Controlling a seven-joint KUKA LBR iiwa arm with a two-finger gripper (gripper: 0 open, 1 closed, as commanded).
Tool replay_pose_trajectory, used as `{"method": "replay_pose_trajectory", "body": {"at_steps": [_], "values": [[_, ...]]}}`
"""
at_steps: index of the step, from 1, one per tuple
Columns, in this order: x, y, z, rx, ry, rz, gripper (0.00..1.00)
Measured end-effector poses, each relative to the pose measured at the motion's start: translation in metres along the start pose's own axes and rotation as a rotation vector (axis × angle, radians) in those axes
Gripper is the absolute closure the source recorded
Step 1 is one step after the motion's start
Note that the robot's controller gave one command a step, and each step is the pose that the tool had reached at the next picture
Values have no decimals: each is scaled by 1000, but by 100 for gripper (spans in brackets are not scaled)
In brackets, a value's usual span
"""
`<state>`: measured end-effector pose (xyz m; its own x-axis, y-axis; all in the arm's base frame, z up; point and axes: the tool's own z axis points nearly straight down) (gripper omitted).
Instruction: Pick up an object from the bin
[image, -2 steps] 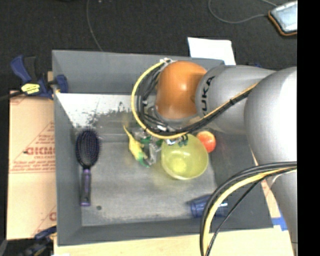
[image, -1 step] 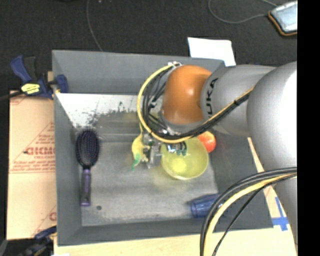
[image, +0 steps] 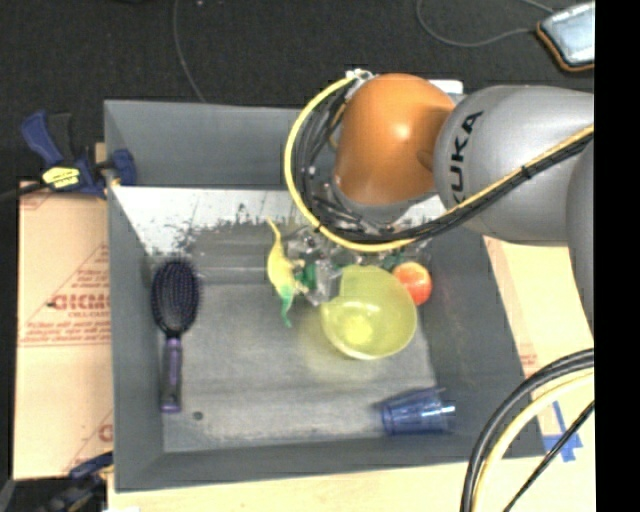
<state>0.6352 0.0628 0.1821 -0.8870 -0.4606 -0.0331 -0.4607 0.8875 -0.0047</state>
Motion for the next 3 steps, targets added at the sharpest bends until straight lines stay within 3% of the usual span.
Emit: {"method": "replay_pose_trajectory", "body": {"at_steps": [1, 2, 3], "values": [[15, -13, 60, -3, 24, 317, 100], [4, 6, -56, 5, -15, 10, 100], [4, 2, -41, 5, -16, 54, 100]]}}
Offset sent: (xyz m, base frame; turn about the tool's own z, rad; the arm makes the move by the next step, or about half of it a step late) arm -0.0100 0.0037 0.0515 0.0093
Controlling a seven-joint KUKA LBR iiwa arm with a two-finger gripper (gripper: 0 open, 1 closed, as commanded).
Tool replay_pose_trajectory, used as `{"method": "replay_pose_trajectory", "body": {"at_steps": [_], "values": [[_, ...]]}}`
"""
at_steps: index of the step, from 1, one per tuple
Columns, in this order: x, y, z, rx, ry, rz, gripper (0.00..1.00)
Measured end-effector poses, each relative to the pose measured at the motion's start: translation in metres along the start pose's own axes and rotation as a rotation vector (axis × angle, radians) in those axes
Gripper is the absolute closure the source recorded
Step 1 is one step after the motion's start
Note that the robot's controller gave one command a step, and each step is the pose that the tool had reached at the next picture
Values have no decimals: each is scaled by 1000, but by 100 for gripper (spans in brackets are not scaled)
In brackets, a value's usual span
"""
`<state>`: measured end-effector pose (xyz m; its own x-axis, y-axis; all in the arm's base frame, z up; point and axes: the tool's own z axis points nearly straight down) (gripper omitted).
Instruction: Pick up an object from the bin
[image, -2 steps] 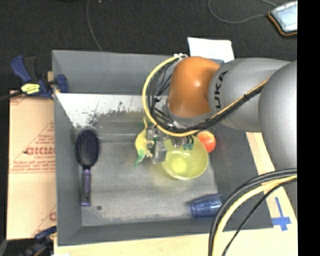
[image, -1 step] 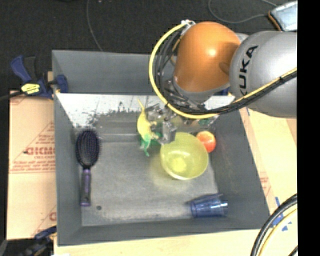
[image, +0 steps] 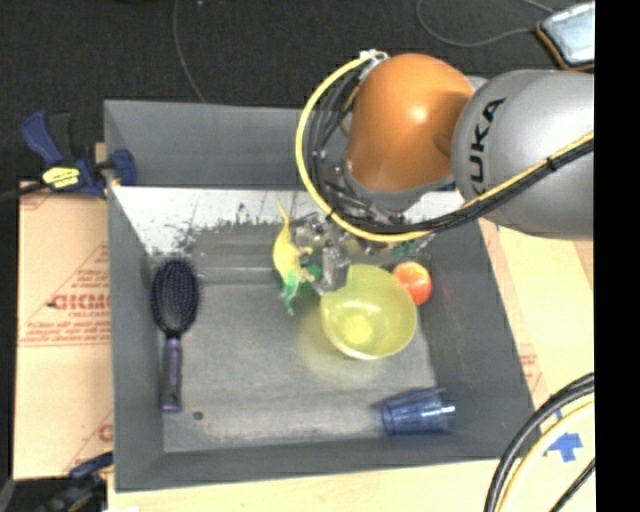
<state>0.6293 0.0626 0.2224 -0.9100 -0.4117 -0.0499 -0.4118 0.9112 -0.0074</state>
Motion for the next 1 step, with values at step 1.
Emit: {"method": "replay_pose_trajectory", "body": {"at_steps": [1], "values": [[0, -15, -26, 1, 2, 40, 100]]}}
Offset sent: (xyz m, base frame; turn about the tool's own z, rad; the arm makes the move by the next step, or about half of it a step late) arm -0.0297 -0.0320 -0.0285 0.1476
